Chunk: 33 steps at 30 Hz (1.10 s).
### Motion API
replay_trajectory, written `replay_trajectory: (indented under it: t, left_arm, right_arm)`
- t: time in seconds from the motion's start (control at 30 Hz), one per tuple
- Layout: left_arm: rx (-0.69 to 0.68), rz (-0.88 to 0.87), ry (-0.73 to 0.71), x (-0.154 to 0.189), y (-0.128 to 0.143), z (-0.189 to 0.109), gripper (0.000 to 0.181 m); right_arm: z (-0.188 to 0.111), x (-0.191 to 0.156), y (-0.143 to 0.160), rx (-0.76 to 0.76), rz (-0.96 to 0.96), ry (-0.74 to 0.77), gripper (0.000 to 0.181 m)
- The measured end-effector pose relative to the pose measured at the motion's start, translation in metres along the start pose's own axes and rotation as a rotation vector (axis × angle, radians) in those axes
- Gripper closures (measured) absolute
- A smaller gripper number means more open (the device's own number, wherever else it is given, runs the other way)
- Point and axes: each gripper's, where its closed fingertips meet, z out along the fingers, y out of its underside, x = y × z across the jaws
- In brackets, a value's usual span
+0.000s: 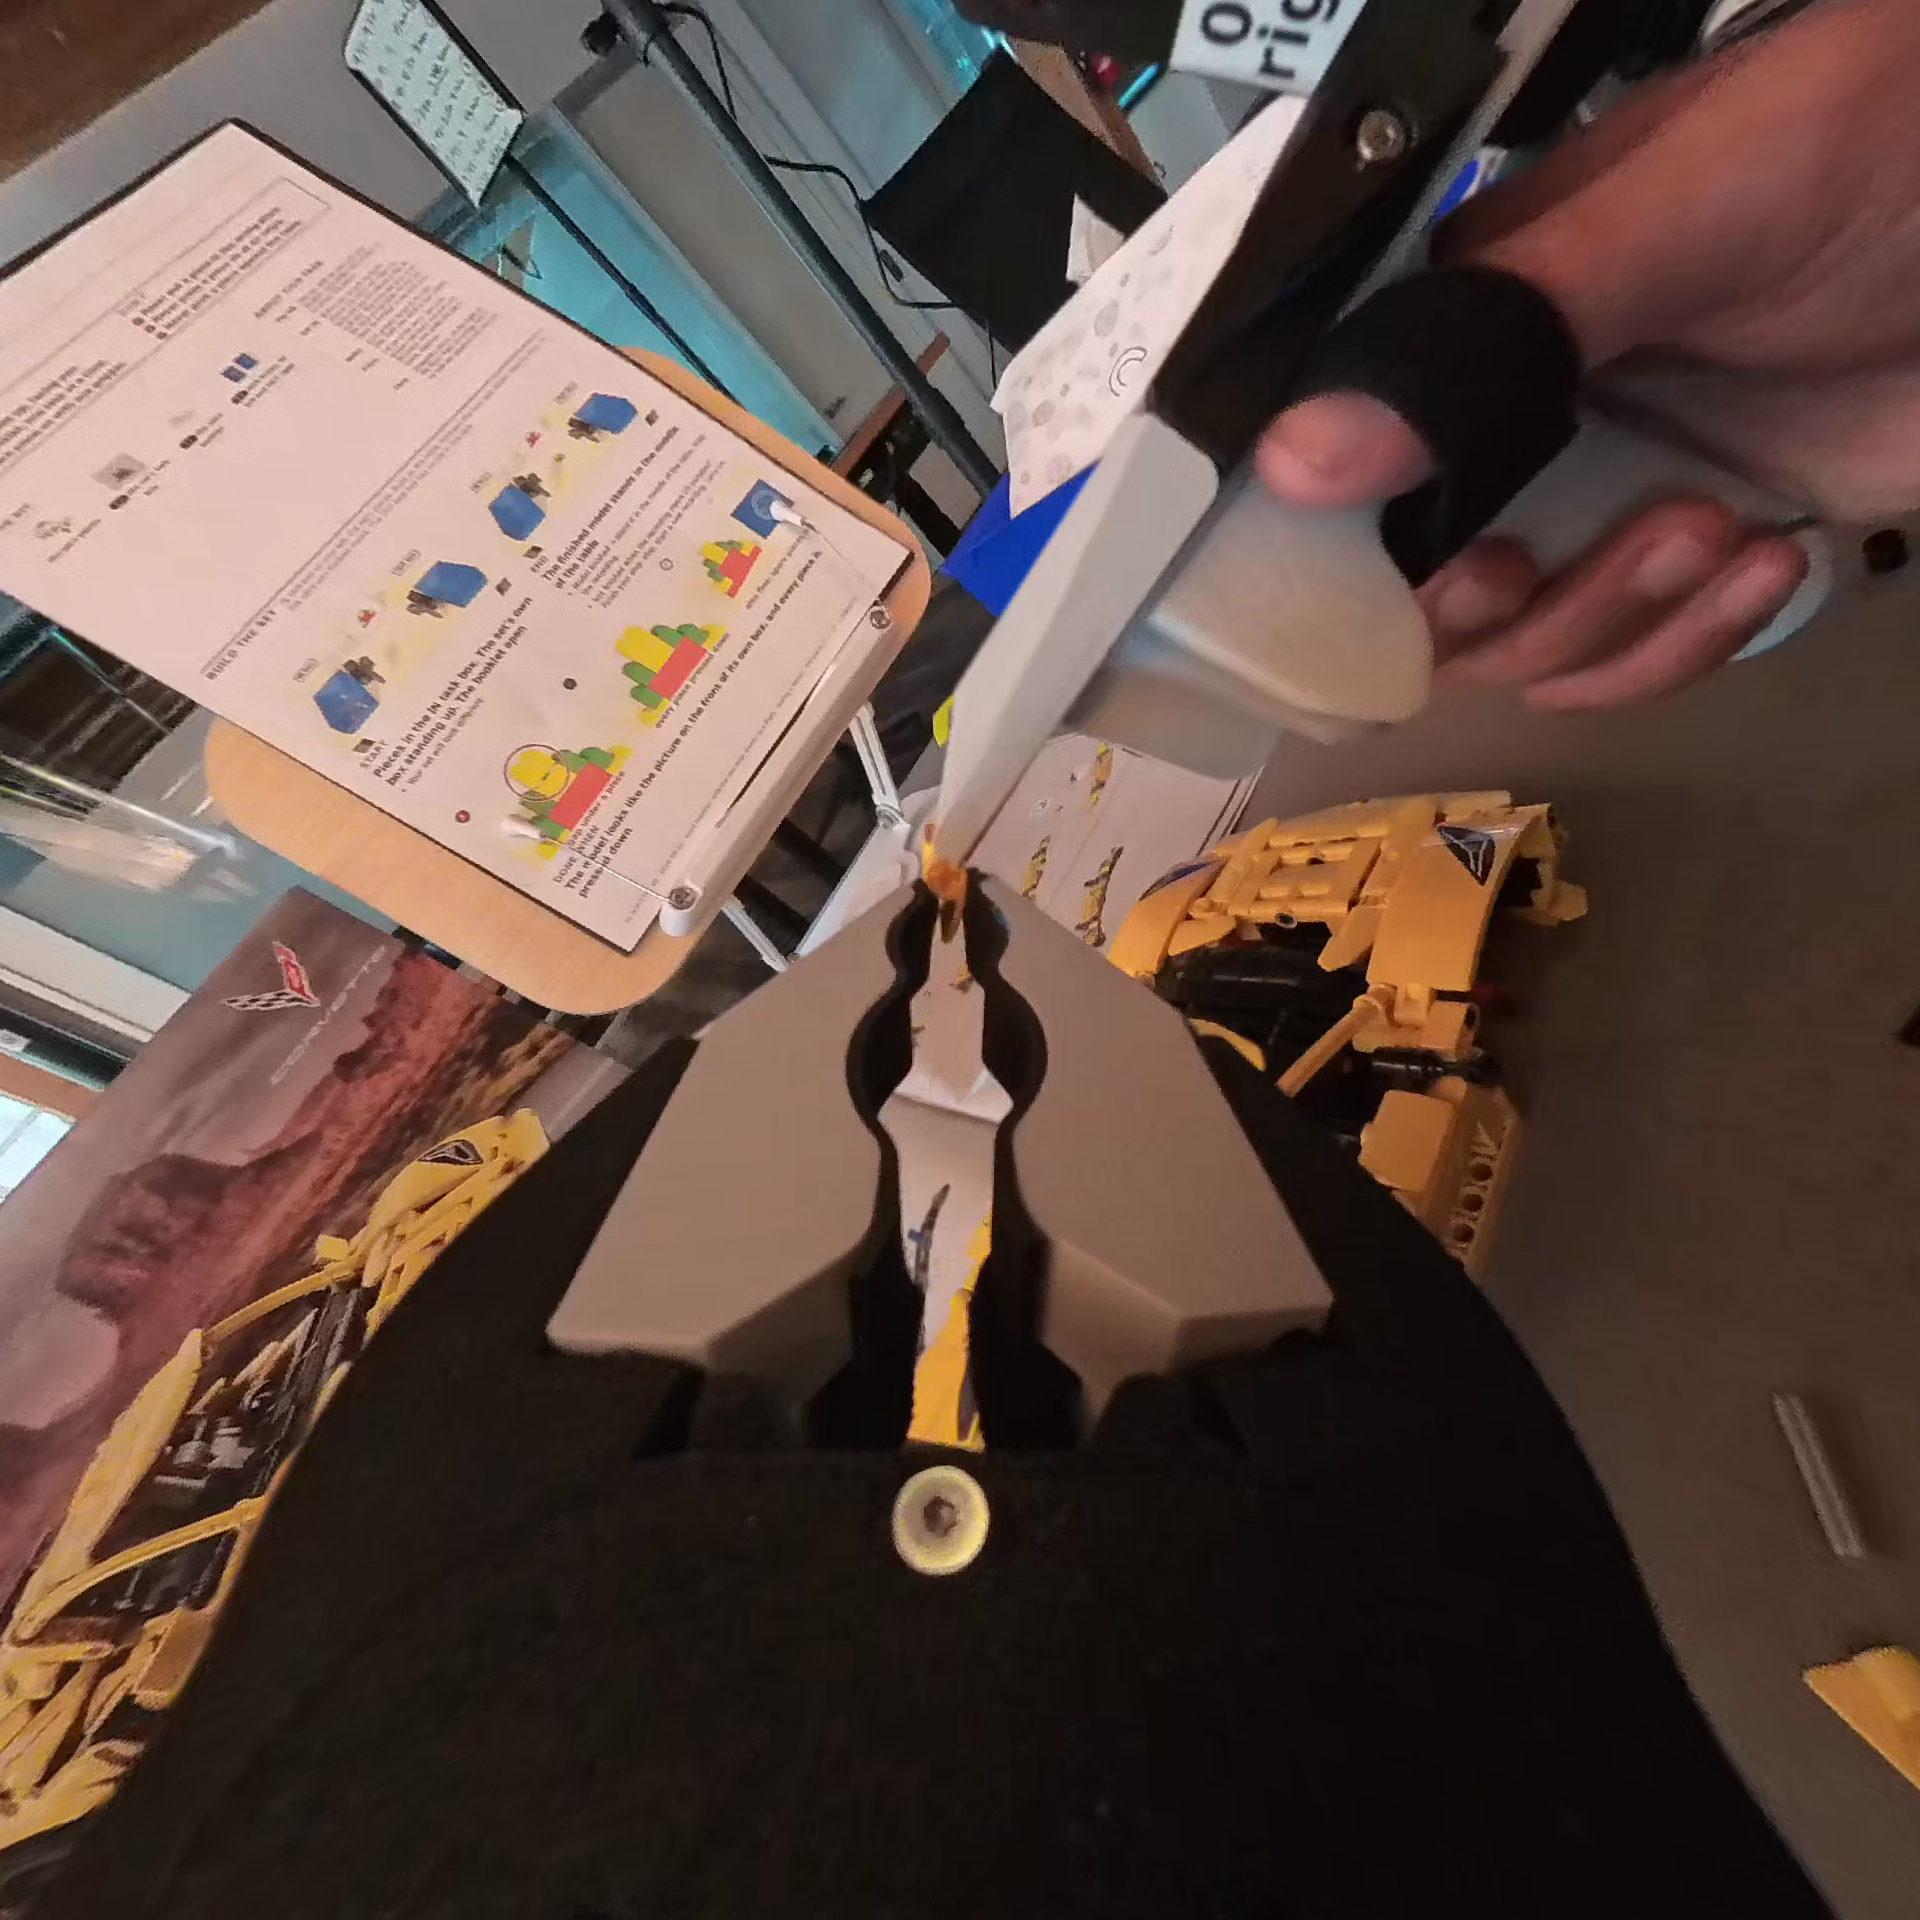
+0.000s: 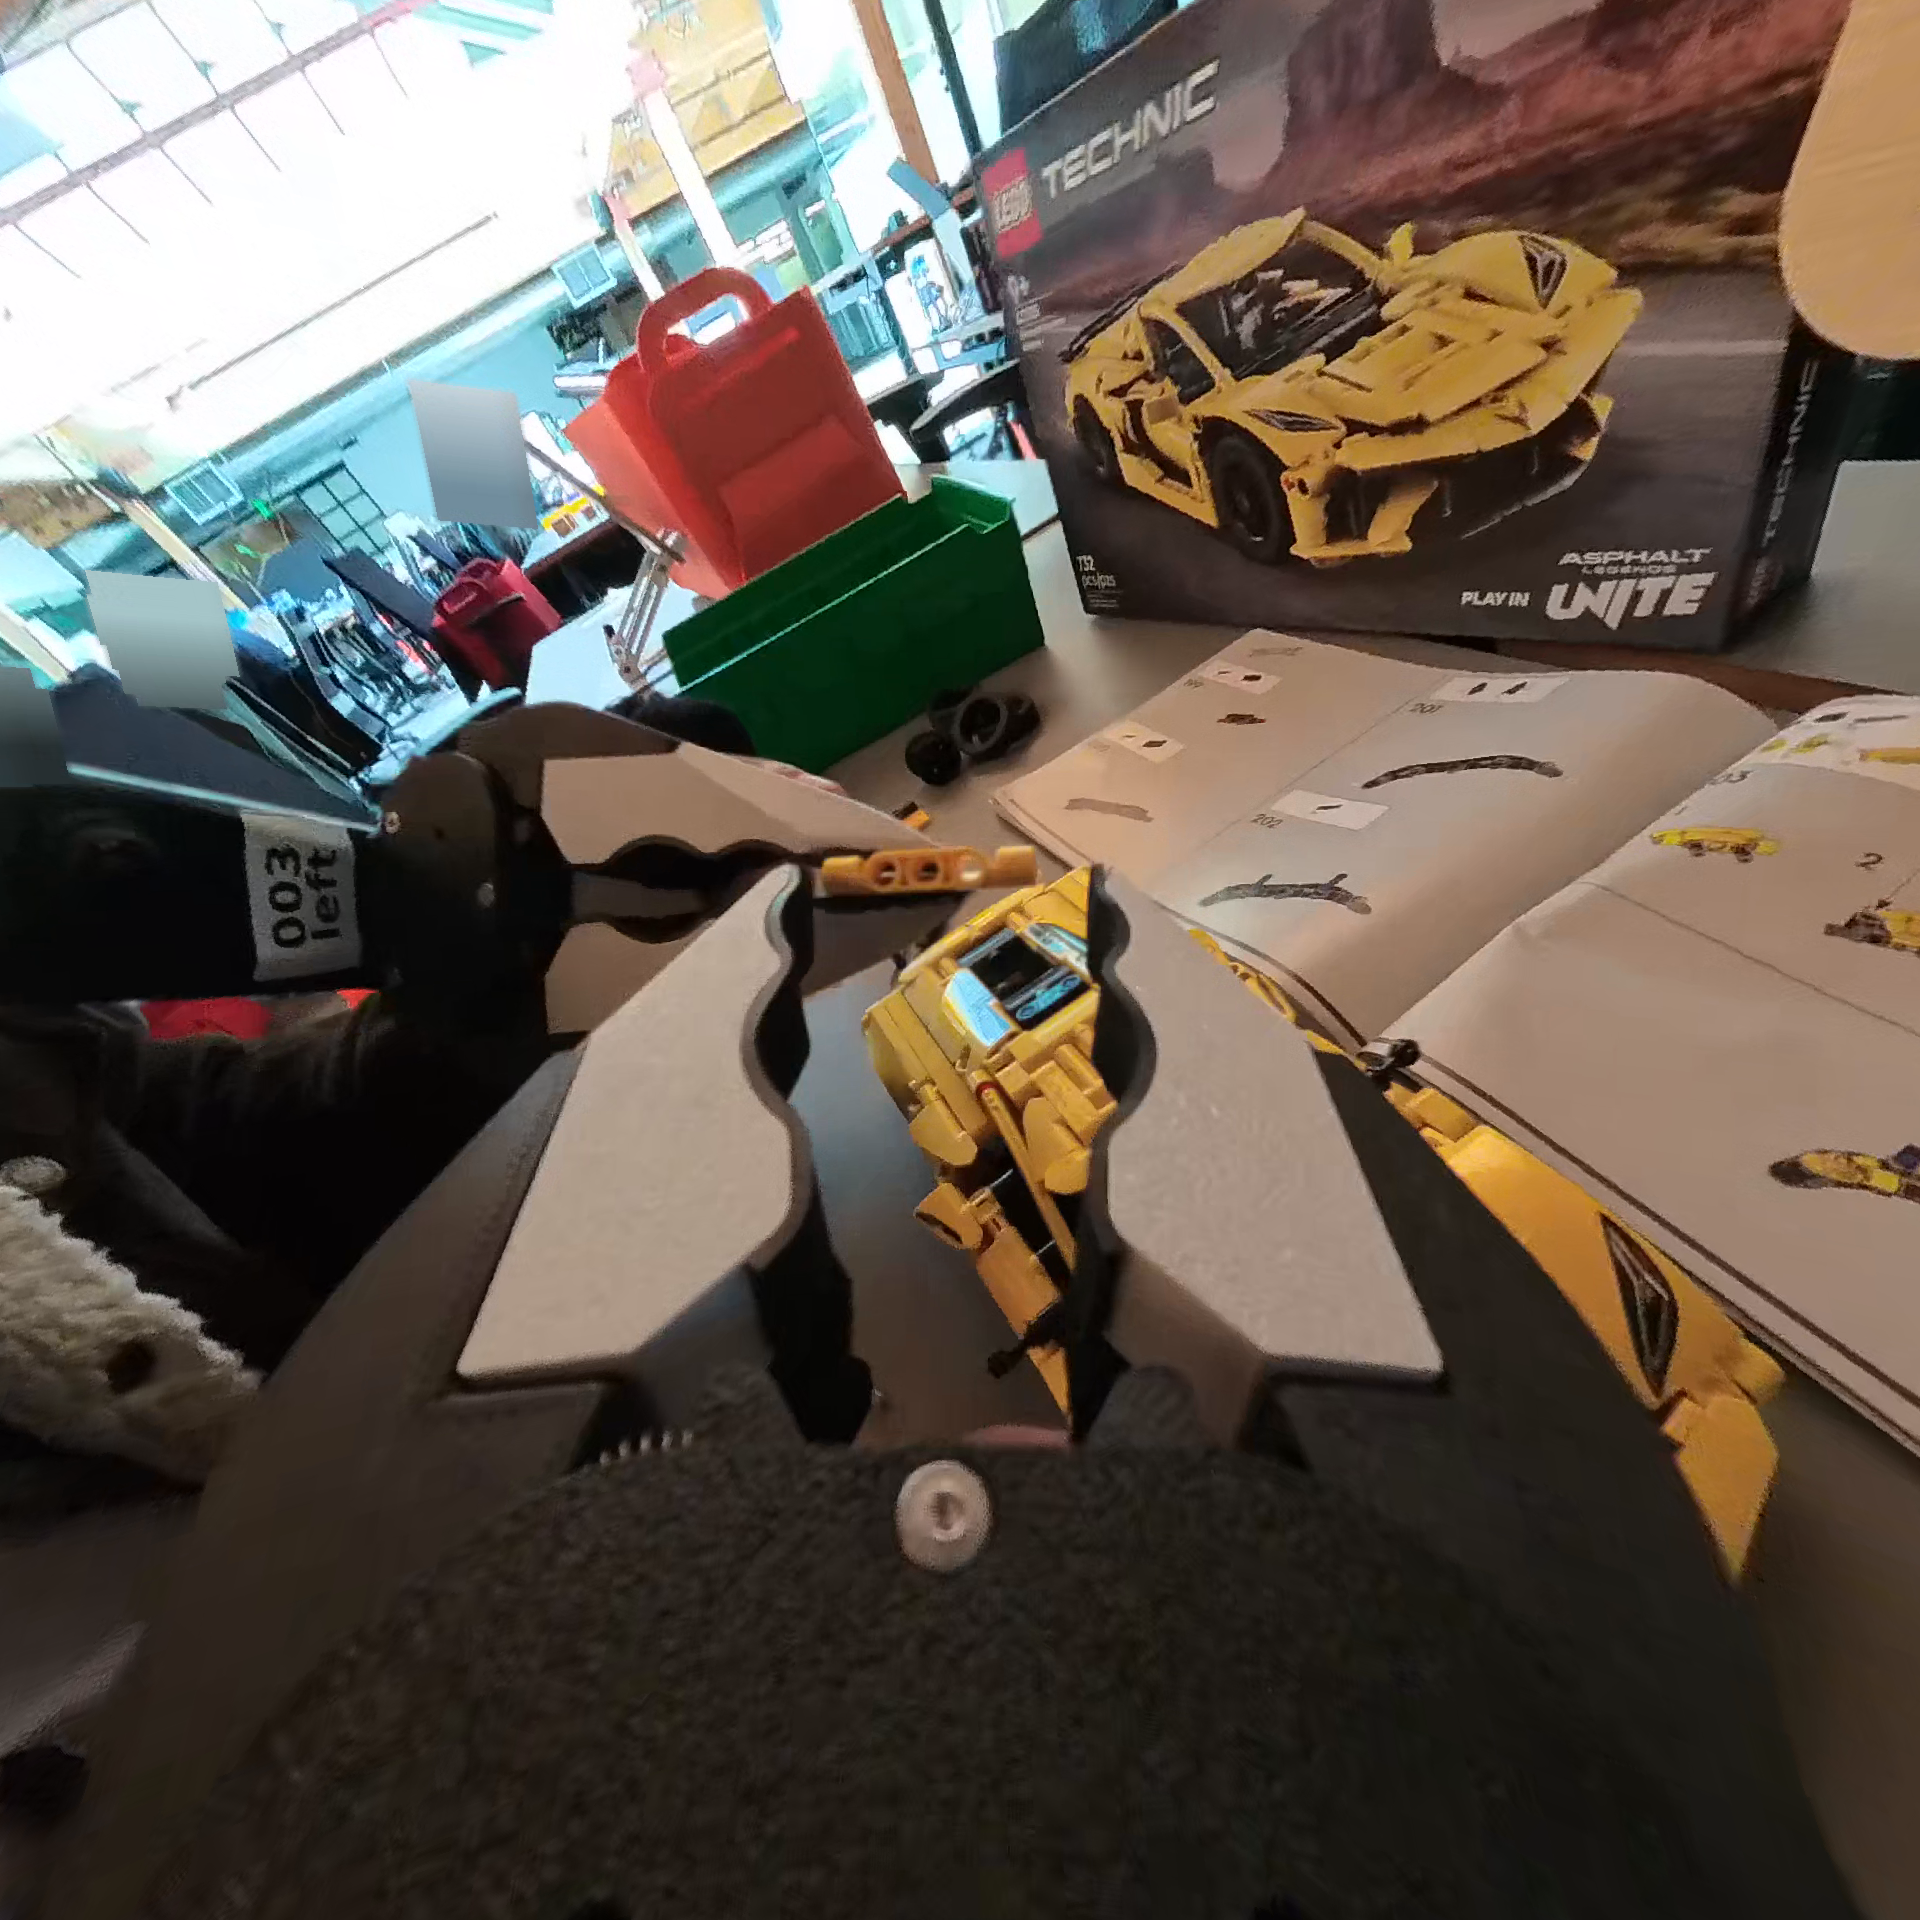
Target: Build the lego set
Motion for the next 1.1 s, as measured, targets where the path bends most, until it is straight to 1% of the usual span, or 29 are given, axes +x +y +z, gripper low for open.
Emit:
replay_trajectory:
  t: [0.03, 0.1, 0.2, 0.27, 0.3, 0.33, 0.4, 0.53, 0.63, 0.8, 0.87, 0.93, 0.97, 1.0, 1.07, 1.1]
  left_arm:
    - [0.009, 0.011, -0.003, 0.001, -0.002, 0.0, 0.176]
    - [-0.001, 0.041, -0.006, 0.003, -0.002, 0.0, 0.176]
    - [0.012, 0.064, -0.013, 0.004, -0.004, -0.001, 0.176]
    - [0.042, 0.084, -0.031, 0.003, -0.008, -0.003, 0.175]
    - [0.055, 0.099, -0.051, 0.001, -0.01, -0.004, 0.171]
    - [0.063, 0.108, -0.071, 0.0, -0.011, -0.004, 0.163]
    - [0.075, 0.119, -0.081, 0.001, -0.013, -0.005, 0.157]
    - [0.074, 0.128, -0.053, 0.008, -0.013, -0.004, 0.159]
    - [0.068, 0.15, -0.036, 0.012, -0.011, -0.004, 0.173]
    - [0.054, 0.173, -0.039, 0.013, -0.01, -0.004, 0.174]
    - [0.06, 0.168, -0.035, 0.012, -0.012, -0.006, 0.174]
    - [0.048, 0.121, -0.026, 0.006, -0.009, -0.008, 0.174]
    - [0.034, 0.081, -0.03, 0.0, -0.004, -0.008, 0.174]
    - [0.026, 0.023, -0.034, -0.008, 0.001, -0.009, 0.174]
    - [0.021, -0.147, -0.023, -0.021, 0.01, -0.011, 0.174]
    - [0.025, -0.246, -0.01, -0.026, 0.014, -0.011, 0.174]
  right_arm:
    - [0.001, -0.002, 0.002, -0.009, -0.009, -0.007, 0.129]
    - [0.003, -0.005, 0.003, -0.015, -0.028, -0.012, 0.138]
    - [0.001, -0.006, 0.003, -0.023, -0.075, 0.004, 0.139]
    - [0.001, -0.01, 0.003, -0.028, -0.077, -0.02, 0.139]
    - [0.0, -0.013, 0.004, -0.038, -0.072, -0.041, 0.139]
    - [0.0, -0.014, 0.005, -0.049, -0.068, -0.056, 0.139]
    - [0.0, -0.016, 0.008, -0.06, -0.061, -0.076, 0.139]
    - [0.001, -0.019, 0.012, -0.087, -0.071, -0.09, 0.139]
    - [0.0, -0.019, 0.013, -0.096, -0.086, -0.085, 0.139]
    - [0.0, -0.019, 0.014, -0.101, -0.105, -0.069, 0.139]
    - [-0.001, -0.021, 0.013, -0.093, -0.096, -0.092, 0.139]
    - [-0.01, -0.023, 0.002, -0.045, -0.054, -0.144, 0.139]
    - [-0.019, -0.019, -0.008, -0.001, -0.043, -0.152, 0.139]
    - [-0.03, -0.012, -0.017, 0.028, -0.064, -0.129, 0.139]
    - [-0.053, -0.003, -0.024, 0.034, -0.194, -0.039, 0.14]
    - [-0.063, -0.006, -0.019, 0.008, -0.26, -0.016, 0.14]
